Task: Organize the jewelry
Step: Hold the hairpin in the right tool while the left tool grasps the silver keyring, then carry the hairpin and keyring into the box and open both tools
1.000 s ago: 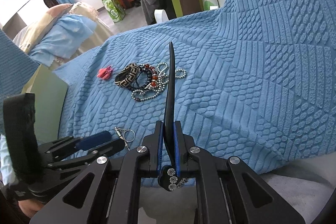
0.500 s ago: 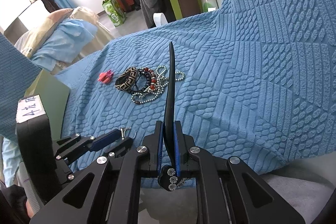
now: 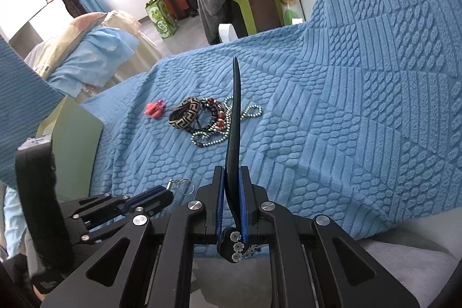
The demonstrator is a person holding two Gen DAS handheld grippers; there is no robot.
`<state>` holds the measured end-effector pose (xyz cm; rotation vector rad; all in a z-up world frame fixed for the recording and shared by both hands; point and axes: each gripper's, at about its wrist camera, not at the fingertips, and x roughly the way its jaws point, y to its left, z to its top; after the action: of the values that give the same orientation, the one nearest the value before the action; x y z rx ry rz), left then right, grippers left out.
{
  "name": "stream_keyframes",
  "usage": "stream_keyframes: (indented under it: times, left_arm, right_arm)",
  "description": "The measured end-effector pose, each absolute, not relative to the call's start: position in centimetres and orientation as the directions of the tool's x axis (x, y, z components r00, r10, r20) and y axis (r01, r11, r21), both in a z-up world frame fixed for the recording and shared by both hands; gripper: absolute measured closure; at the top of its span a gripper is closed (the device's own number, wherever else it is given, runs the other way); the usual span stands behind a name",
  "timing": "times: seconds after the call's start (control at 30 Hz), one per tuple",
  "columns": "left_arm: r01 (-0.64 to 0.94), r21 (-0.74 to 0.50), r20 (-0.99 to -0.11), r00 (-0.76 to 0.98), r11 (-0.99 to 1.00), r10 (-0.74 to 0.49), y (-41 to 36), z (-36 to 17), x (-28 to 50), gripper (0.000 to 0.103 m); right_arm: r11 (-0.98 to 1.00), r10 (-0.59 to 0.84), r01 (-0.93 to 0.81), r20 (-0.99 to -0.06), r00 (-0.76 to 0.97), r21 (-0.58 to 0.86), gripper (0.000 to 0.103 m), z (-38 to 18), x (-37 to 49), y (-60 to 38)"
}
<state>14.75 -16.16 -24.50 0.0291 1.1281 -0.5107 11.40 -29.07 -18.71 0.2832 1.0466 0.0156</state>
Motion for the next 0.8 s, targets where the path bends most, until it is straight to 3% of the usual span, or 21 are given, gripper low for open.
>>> stream_keyframes:
  times: [0.8]
  left_arm:
    - [0.258, -0.244, -0.778, 0.523, 0.935, -0.348, -3.3, -8.0, 17.1, 0.102]
  right_arm:
    - [0.972, 0.219, -0.06, -0.778, 0.589, 0.228, 0.096, -8.9, 14.3, -19.7]
